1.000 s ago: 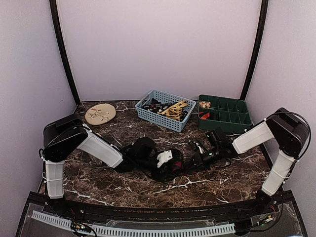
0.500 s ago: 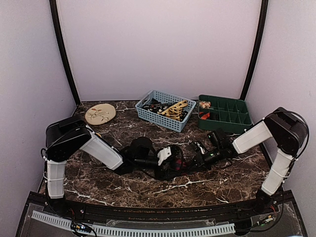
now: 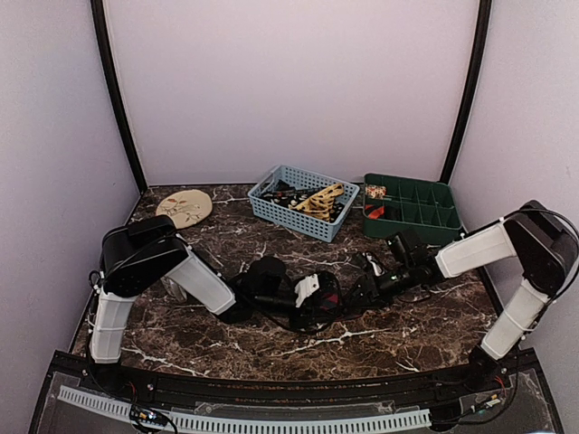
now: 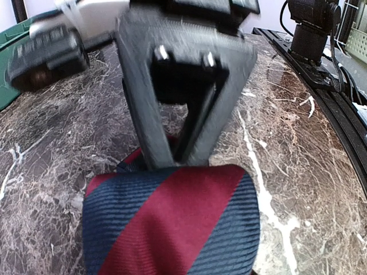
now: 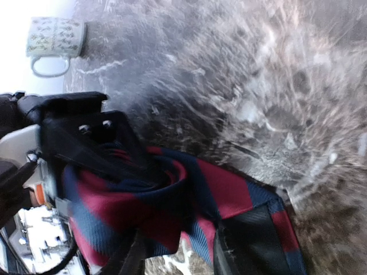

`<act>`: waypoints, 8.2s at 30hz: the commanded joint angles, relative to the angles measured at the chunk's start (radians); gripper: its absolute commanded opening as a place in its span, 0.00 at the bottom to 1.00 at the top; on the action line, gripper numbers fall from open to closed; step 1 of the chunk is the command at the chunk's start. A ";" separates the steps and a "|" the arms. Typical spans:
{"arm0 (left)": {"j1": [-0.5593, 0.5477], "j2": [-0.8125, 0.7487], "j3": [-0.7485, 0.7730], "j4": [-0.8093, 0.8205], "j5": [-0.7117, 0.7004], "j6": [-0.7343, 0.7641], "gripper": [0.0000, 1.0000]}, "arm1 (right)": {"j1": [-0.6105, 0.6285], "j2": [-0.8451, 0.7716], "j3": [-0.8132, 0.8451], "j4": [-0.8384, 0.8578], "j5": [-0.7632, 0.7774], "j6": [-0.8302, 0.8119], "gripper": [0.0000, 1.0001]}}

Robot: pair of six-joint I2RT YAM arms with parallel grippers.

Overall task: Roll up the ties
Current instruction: Roll the tie at the center of the board, then pick up the tie from the center of the board, then place the tie in the storage box.

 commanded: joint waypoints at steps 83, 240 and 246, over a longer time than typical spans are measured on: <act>-0.011 0.017 0.043 -0.341 -0.082 0.127 0.11 | -0.100 0.030 -0.119 0.258 -0.193 0.307 0.69; 0.026 -0.299 -0.305 0.211 -0.249 -0.109 0.99 | -0.429 0.167 0.758 -0.502 0.727 -1.696 0.00; 0.032 -0.299 -0.300 0.201 -0.252 -0.097 0.99 | -0.439 0.245 0.779 -0.527 0.706 -1.705 0.00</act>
